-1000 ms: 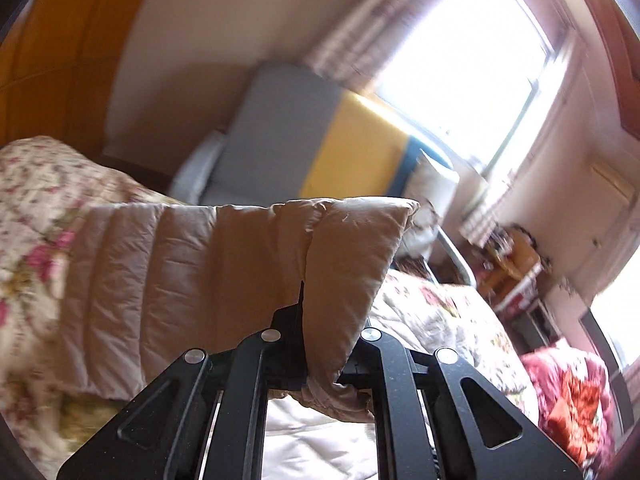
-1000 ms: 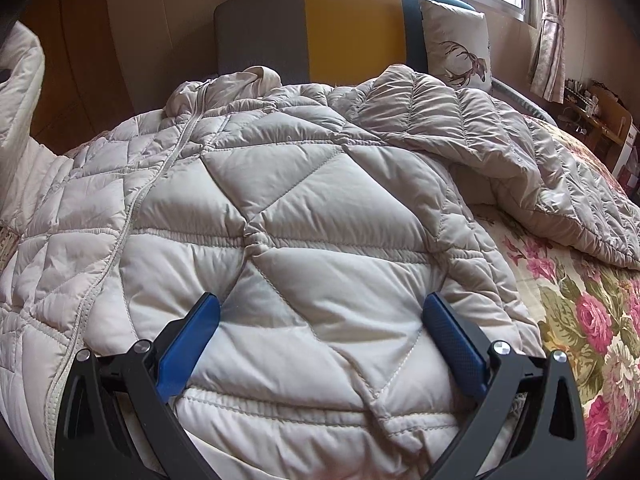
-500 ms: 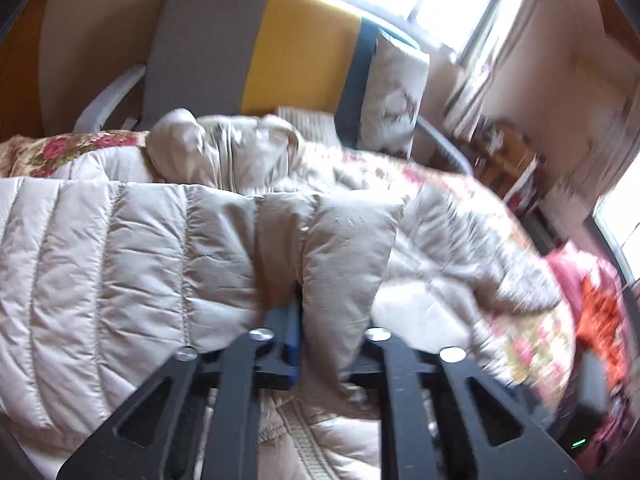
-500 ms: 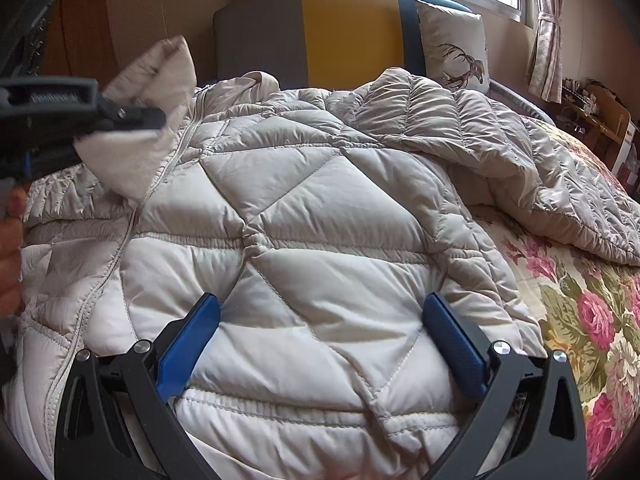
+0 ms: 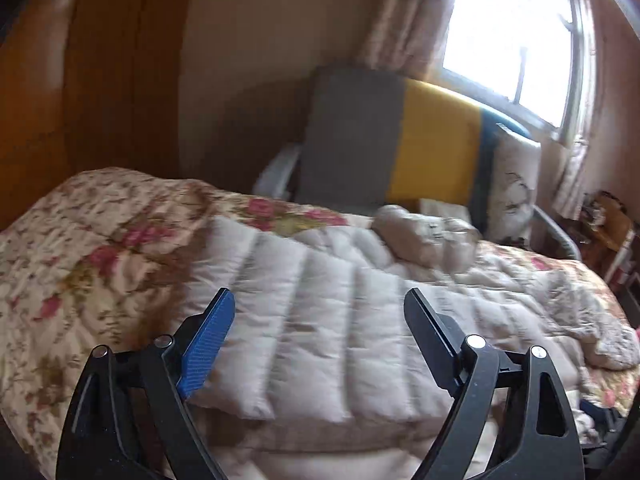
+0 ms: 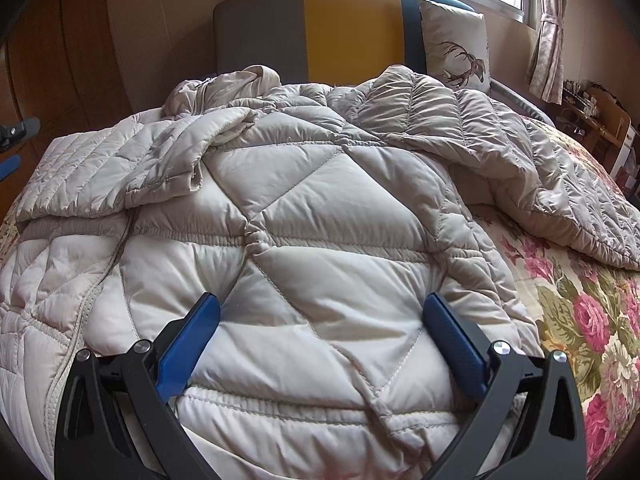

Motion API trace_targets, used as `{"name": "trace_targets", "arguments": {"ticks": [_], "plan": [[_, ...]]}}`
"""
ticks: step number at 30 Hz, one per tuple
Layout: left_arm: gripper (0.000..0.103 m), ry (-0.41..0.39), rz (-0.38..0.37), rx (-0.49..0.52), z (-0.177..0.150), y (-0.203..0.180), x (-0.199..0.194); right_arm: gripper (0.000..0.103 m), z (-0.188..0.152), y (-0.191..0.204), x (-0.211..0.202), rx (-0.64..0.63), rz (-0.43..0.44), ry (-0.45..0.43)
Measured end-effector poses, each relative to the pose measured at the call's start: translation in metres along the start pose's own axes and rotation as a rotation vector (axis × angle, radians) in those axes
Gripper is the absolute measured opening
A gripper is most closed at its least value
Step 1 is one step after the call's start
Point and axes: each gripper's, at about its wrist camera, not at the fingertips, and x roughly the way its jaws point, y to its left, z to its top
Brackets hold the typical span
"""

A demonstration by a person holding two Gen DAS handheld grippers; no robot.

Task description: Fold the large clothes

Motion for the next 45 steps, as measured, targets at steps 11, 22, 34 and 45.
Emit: {"name": "trace_targets", "arguments": {"ticks": [11, 22, 34, 45], "plan": [[0.057, 0.105, 0.092, -0.026, -0.044, 0.021, 0.047, 0.083, 0.071, 0.028, 0.021, 0.224, 0.366, 0.071], [0.072, 0.169, 0.088, -0.115, -0.041, 0.032, 0.058, 0.015, 0.079, 0.033, 0.068, 0.163, 0.263, 0.064], [0.090, 0.112, 0.100, -0.153, -0.050, 0.037, 0.028, 0.072, 0.053, -0.052, -0.009, 0.415, 0.376, -0.184], [0.097, 0.180, 0.038, -0.056, -0.070, 0.022, 0.016, 0.070, -0.006, -0.269, -0.005, 0.974, 0.135, -0.120]]}}
